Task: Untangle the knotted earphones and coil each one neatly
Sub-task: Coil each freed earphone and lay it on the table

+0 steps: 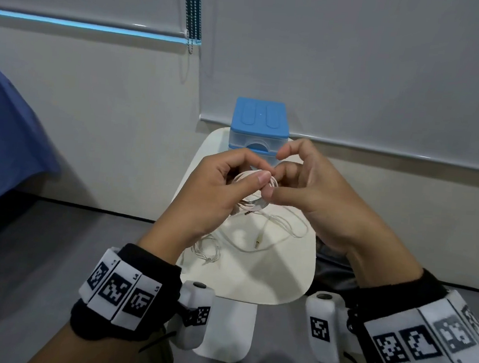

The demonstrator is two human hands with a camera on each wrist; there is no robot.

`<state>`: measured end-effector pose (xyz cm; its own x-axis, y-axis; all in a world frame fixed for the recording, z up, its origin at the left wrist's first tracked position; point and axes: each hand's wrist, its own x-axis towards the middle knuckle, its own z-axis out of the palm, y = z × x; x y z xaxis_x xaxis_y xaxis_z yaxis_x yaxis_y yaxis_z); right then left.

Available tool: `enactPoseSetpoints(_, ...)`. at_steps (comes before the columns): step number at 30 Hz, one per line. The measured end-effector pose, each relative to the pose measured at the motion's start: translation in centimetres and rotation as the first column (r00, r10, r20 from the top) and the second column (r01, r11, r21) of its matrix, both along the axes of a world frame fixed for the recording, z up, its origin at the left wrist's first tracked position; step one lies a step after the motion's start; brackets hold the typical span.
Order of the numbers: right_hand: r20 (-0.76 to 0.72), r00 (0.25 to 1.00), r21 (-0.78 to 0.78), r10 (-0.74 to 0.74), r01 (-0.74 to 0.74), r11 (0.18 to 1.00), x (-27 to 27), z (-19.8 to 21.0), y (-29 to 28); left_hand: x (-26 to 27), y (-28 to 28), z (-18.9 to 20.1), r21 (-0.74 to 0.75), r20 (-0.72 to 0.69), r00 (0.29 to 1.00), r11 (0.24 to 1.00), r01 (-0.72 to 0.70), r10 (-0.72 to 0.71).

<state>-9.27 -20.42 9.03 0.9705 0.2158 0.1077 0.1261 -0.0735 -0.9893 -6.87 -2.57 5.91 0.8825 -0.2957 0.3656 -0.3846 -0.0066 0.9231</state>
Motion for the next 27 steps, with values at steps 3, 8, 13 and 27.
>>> enactPoseSetpoints(3, 0.206, 0.971, -0.286, -0.119, 0.176, 0.942, -0.1, -0.2, 0.3, 0.5, -0.4, -0.1, 0.058, 0.02, 0.998, 0.997, -0.053, 0.052)
enactPoseSetpoints(8, 0.326, 0.932, -0.434, -0.157, 0.296, 0.851, -0.2, -0.5, 0.7, 0.9, -0.8, -0.4, 0.052, 0.014, 0.994, 0.993, -0.109, 0.108)
enactPoseSetpoints(13, 0.325, 0.931, -0.411, -0.168, 0.299, 0.861, 0.2, -1.1, 0.3, 0.8, -0.9, -0.6, 0.027, -0.018, 0.99, 0.99, -0.137, 0.138)
enactPoseSetpoints(27, 0.577, 0.804, -0.416, -0.139, 0.437, 0.797, -0.2, -2.8, 0.1, 0.5, -1.2, -0.5, 0.038, -0.043, 0.97, 0.971, -0.236, 0.238)
